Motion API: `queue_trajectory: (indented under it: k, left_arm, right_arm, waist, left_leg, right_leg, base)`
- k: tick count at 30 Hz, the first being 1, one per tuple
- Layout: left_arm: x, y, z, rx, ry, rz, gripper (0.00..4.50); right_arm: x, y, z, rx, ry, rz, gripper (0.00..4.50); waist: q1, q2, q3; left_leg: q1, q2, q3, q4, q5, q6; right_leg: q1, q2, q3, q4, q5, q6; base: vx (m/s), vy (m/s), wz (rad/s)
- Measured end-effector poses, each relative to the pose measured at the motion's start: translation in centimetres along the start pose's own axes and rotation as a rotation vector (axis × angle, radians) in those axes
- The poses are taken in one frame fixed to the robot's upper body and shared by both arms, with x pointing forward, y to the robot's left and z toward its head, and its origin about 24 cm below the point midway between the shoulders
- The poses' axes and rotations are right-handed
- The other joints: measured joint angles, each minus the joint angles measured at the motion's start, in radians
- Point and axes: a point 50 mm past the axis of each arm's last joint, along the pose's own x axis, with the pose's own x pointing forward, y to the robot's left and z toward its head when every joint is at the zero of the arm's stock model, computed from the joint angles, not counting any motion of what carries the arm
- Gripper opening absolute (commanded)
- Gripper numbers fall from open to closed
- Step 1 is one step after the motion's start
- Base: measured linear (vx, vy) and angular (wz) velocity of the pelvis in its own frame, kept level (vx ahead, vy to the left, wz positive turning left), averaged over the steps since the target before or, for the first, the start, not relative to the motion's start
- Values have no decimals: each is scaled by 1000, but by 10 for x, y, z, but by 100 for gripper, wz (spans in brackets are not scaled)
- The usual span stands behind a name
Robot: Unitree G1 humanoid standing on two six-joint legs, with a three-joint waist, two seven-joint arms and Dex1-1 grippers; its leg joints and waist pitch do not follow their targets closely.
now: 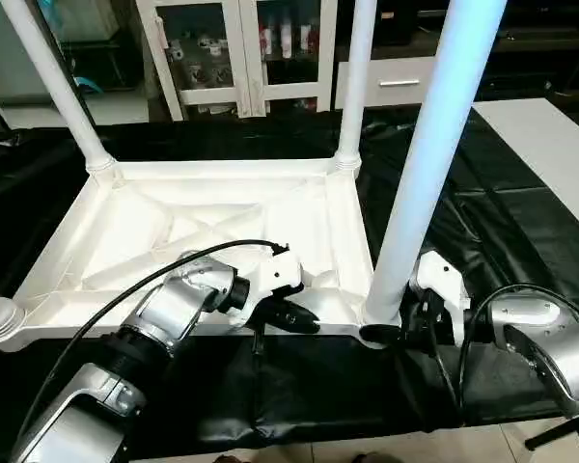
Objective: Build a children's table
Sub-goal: Rotate leg to tighten
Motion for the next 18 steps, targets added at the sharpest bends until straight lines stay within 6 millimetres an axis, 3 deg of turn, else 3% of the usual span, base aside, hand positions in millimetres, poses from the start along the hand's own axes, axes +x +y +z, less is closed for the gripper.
queue_trajectory:
  k: [18]
  left_arm:
    - [0, 0, 0, -7, 7, 10, 0]
  right_arm:
    - [6, -1, -1, 27, -27, -8, 275]
  waist:
    - [-2, -1, -1]
  left_leg:
    - [1, 1, 0, 0, 0, 0]
  right_leg:
    - [0, 2, 1, 0, 0, 0]
  base:
    - [0, 0, 0]
